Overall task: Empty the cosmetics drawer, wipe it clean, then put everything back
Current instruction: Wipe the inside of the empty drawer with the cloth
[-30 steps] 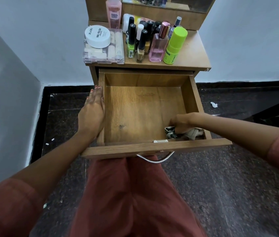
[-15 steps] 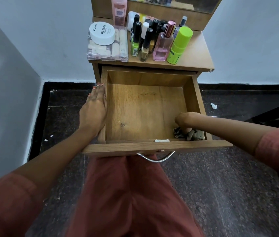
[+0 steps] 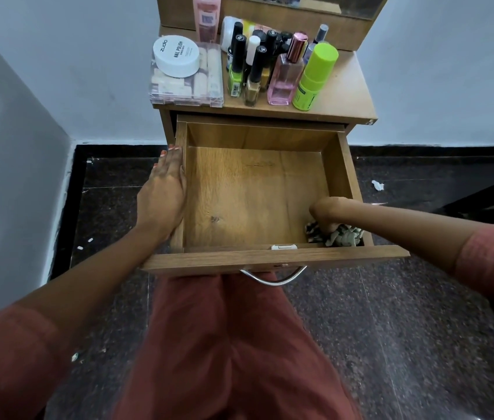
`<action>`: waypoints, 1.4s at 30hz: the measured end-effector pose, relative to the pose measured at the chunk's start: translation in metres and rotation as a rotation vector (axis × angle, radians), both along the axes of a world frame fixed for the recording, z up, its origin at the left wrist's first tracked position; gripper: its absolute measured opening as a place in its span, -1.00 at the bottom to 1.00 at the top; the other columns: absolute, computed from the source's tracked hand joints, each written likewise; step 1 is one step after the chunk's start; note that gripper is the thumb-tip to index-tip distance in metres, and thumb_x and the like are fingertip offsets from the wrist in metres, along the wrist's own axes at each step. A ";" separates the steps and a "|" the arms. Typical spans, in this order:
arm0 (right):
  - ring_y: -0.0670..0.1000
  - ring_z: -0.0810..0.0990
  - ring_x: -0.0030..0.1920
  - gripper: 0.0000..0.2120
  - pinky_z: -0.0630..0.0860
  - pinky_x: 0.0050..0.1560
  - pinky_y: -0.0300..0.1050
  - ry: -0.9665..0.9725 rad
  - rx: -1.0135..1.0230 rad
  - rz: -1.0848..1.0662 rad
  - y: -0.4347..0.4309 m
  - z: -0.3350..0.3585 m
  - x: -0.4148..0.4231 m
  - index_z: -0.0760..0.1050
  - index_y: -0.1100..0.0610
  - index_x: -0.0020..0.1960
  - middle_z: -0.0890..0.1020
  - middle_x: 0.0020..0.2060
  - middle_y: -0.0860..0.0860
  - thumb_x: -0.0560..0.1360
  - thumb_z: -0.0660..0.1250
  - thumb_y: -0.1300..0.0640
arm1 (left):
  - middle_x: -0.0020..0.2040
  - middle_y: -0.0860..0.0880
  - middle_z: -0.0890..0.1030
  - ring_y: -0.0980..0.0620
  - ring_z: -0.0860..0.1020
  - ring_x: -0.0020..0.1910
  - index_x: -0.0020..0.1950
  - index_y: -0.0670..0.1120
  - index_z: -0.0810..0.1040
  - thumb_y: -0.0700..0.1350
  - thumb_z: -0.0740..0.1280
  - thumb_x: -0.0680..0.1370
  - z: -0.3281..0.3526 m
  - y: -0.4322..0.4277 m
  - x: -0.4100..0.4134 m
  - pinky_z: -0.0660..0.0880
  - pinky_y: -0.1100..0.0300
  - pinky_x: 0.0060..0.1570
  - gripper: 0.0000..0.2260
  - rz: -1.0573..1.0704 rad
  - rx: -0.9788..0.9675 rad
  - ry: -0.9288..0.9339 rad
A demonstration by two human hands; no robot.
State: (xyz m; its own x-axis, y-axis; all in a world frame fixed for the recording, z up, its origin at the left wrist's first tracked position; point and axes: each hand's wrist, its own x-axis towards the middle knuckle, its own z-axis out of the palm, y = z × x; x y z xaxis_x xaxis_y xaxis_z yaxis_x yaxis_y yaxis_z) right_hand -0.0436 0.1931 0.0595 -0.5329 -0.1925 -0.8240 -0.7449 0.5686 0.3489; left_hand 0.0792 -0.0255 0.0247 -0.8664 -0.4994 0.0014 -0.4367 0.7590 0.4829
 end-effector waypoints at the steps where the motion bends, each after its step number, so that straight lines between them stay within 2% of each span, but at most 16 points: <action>1: 0.09 0.46 0.26 -0.64 0.42 0.21 -0.17 0.000 -0.010 -0.005 0.002 0.000 0.000 0.34 0.27 0.31 0.46 0.26 0.14 0.52 0.23 0.26 | 0.48 -0.13 0.22 -0.10 0.23 0.45 0.47 -0.13 0.18 -0.16 -0.01 0.64 0.000 0.000 0.000 0.34 -0.09 0.28 -0.62 0.000 0.001 -0.004; 7: 0.10 0.45 0.25 -0.62 0.44 0.14 -0.13 0.016 -0.016 0.013 0.008 0.004 0.002 0.31 0.20 0.33 0.41 0.28 0.10 0.53 0.22 0.23 | 0.47 -0.14 0.23 -0.10 0.24 0.45 0.47 -0.15 0.18 -0.16 -0.01 0.64 0.001 0.001 0.001 0.32 -0.07 0.30 -0.62 -0.002 -0.013 0.001; 12: 0.11 0.47 0.23 -0.65 0.45 0.13 -0.12 0.007 -0.009 -0.019 0.014 0.015 0.006 0.31 0.18 0.34 0.46 0.24 0.11 0.55 0.16 0.19 | 0.47 -0.15 0.24 -0.09 0.22 0.46 0.47 -0.15 0.18 -0.16 -0.01 0.64 -0.001 -0.001 0.000 0.31 -0.05 0.31 -0.62 -0.006 -0.008 0.009; 16: 0.11 0.50 0.15 -0.68 0.38 0.01 -0.15 -0.127 -0.303 -0.185 0.022 0.020 0.008 0.38 0.16 0.27 0.53 0.15 0.12 0.53 0.18 0.24 | 0.47 -0.13 0.24 -0.07 0.22 0.46 0.46 -0.15 0.19 -0.16 0.00 0.63 -0.002 0.000 -0.001 0.35 -0.07 0.29 -0.62 0.004 0.009 0.018; 19: -0.04 0.51 -0.15 -0.82 0.38 -0.18 -0.32 -0.353 -0.657 -0.318 0.012 0.017 0.017 0.50 0.09 0.04 0.56 -0.18 -0.04 0.50 0.24 0.29 | 0.47 -0.13 0.24 -0.06 0.21 0.46 0.46 -0.15 0.20 -0.16 0.00 0.63 -0.002 0.000 -0.001 0.36 -0.07 0.28 -0.62 0.006 0.011 0.026; 20: -0.10 0.50 -0.22 -0.81 0.38 -0.22 -0.34 -0.428 -0.758 -0.335 0.004 0.015 0.021 0.51 0.11 0.05 0.56 -0.21 -0.06 0.49 0.25 0.31 | 0.47 -0.13 0.25 -0.05 0.20 0.47 0.46 -0.16 0.20 -0.16 0.00 0.63 -0.003 0.000 -0.001 0.36 -0.06 0.29 -0.62 0.004 0.006 0.030; 22: -0.13 0.53 -0.21 -0.76 0.46 -0.20 -0.28 -0.540 -0.904 -0.312 -0.020 0.007 0.032 0.52 0.20 0.11 0.59 -0.11 0.02 0.46 0.27 0.35 | 0.47 -0.13 0.25 -0.04 0.19 0.47 0.46 -0.16 0.20 -0.15 0.00 0.63 -0.004 -0.002 -0.001 0.32 -0.04 0.32 -0.61 -0.005 -0.004 0.030; 24: -0.05 0.57 -0.14 -0.77 0.48 -0.12 -0.25 -0.599 -1.023 -0.227 -0.047 -0.003 0.046 0.54 0.29 0.08 0.61 -0.01 0.15 0.43 0.31 0.37 | 0.47 -0.12 0.24 -0.04 0.18 0.48 0.46 -0.16 0.19 -0.15 -0.01 0.63 -0.004 -0.002 -0.002 0.30 -0.02 0.34 -0.61 -0.008 -0.010 0.024; 27: 0.02 0.57 -0.10 -0.80 0.49 -0.04 -0.18 -0.628 -1.188 -0.065 -0.086 -0.017 0.065 0.59 0.32 0.00 0.62 -0.06 0.21 0.38 0.35 0.40 | 0.47 -0.14 0.24 -0.05 0.18 0.48 0.46 -0.17 0.19 -0.16 0.00 0.63 0.000 -0.001 -0.002 0.28 -0.01 0.34 -0.61 -0.010 -0.019 0.014; 28: 0.03 0.56 -0.09 -0.80 0.48 -0.03 -0.21 -0.617 -1.211 -0.029 -0.094 -0.019 0.068 0.60 0.32 -0.02 0.62 -0.07 0.21 0.37 0.34 0.42 | 0.48 -0.14 0.23 -0.05 0.18 0.48 0.47 -0.17 0.18 -0.16 0.00 0.63 0.001 -0.001 -0.002 0.28 -0.01 0.34 -0.61 -0.011 -0.016 0.008; 31: 0.00 0.50 -0.05 -0.74 0.37 -0.04 -0.45 -0.645 -1.204 0.019 -0.093 -0.022 0.064 0.59 0.35 -0.03 0.58 -0.04 0.25 0.34 0.28 0.51 | 0.48 -0.14 0.22 -0.06 0.18 0.48 0.47 -0.16 0.17 -0.14 -0.01 0.63 0.002 -0.002 -0.002 0.29 -0.01 0.33 -0.61 -0.015 -0.021 -0.002; 34: 0.08 0.50 0.02 -0.72 0.37 0.01 -0.41 -0.650 -1.159 0.023 -0.070 -0.021 0.053 0.57 0.37 -0.07 0.56 -0.02 0.23 0.32 0.22 0.56 | 0.48 -0.13 0.23 -0.05 0.18 0.47 0.47 -0.15 0.18 -0.13 -0.01 0.63 0.001 0.000 -0.001 0.30 -0.01 0.33 -0.61 -0.009 -0.012 -0.003; 36: 0.00 0.47 0.05 -0.74 0.42 0.08 -0.32 -0.635 -1.084 -0.033 -0.052 -0.015 0.041 0.56 0.35 -0.09 0.52 -0.02 0.10 0.33 0.20 0.55 | 0.48 -0.13 0.22 -0.05 0.19 0.47 0.47 -0.14 0.17 -0.12 -0.01 0.64 0.001 0.001 -0.001 0.30 -0.01 0.33 -0.61 -0.001 -0.012 -0.012; 38: -0.03 0.46 0.05 -0.75 0.45 0.05 -0.27 -0.631 -0.966 -0.052 -0.036 -0.007 0.028 0.55 0.33 -0.10 0.49 -0.01 0.03 0.34 0.19 0.53 | 0.48 -0.13 0.22 -0.05 0.19 0.47 0.47 -0.13 0.17 -0.13 -0.01 0.64 0.002 0.001 -0.001 0.29 -0.01 0.33 -0.61 0.001 -0.011 -0.013; 40: -0.01 0.48 0.04 -0.75 0.45 0.03 -0.30 -0.646 -0.909 -0.064 -0.028 -0.003 0.021 0.56 0.32 -0.11 0.49 -0.02 0.04 0.34 0.19 0.53 | 0.48 -0.12 0.23 -0.05 0.18 0.48 0.47 -0.14 0.17 -0.13 -0.01 0.64 0.002 0.001 -0.002 0.30 -0.02 0.33 -0.61 0.002 -0.014 -0.006; 42: 0.03 0.49 0.05 -0.73 0.46 0.06 -0.25 -0.668 -0.931 -0.077 -0.029 -0.002 0.023 0.58 0.32 -0.10 0.50 -0.02 0.07 0.34 0.20 0.54 | 0.48 -0.12 0.23 -0.04 0.17 0.48 0.47 -0.14 0.17 -0.13 -0.01 0.64 0.001 0.000 -0.003 0.28 0.00 0.35 -0.61 0.000 -0.021 -0.005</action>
